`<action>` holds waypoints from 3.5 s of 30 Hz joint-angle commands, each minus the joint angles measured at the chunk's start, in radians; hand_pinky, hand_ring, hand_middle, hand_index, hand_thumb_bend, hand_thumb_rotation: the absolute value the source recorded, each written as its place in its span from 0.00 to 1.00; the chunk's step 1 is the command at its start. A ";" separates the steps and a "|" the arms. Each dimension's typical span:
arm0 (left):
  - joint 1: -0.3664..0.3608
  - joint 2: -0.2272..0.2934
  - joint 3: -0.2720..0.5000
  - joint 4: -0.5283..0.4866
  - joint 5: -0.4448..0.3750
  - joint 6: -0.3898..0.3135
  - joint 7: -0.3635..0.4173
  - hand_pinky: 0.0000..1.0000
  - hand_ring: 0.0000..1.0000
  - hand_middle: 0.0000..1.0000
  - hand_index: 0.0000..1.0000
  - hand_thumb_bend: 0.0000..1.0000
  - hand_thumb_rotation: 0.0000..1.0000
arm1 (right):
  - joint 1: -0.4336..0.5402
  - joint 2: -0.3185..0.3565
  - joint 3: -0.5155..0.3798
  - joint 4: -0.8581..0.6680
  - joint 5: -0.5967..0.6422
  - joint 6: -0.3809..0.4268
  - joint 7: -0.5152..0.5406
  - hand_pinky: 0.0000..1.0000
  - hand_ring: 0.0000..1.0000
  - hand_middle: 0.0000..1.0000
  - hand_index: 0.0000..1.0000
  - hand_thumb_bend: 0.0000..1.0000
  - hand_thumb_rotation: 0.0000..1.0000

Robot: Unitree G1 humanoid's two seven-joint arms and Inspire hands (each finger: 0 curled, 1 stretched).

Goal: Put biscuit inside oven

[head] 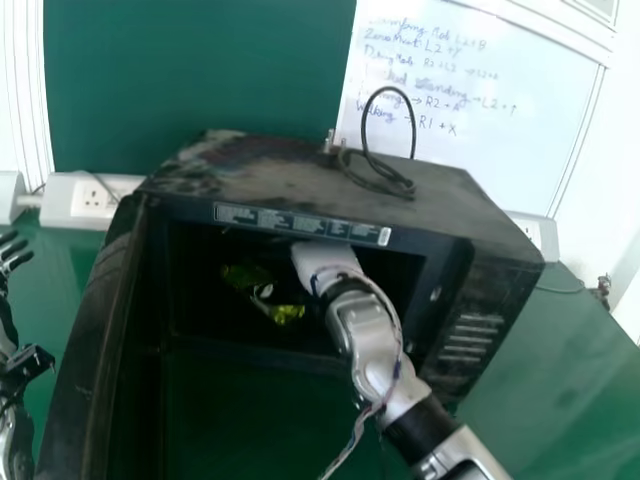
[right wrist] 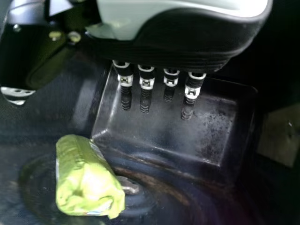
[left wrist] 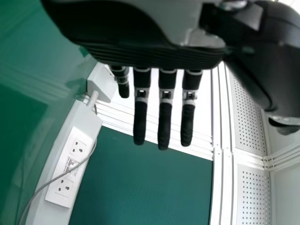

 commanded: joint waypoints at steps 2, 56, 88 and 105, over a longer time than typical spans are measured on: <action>-0.005 0.002 -0.002 0.002 0.001 0.006 0.000 0.57 0.58 0.60 0.61 0.85 0.89 | 0.044 -0.023 -0.029 -0.084 0.000 0.020 0.038 0.85 0.91 0.94 0.92 1.00 0.98; -0.016 0.010 0.003 0.034 0.002 -0.012 -0.011 0.57 0.59 0.60 0.61 0.85 0.88 | 0.809 -0.084 -0.565 -0.980 0.306 -0.195 0.022 0.79 0.87 0.91 0.93 1.00 0.92; -0.026 0.024 0.010 0.073 0.010 -0.035 -0.012 0.56 0.58 0.59 0.60 0.86 0.87 | 0.909 -0.292 -1.226 -0.778 1.414 -0.027 0.352 0.50 0.58 0.60 0.61 0.90 0.71; -0.029 0.016 0.001 0.050 0.003 -0.010 0.024 0.55 0.58 0.59 0.60 0.83 0.87 | 0.940 -0.308 -1.234 -0.609 1.348 -0.127 0.211 0.39 0.43 0.46 0.49 0.89 0.83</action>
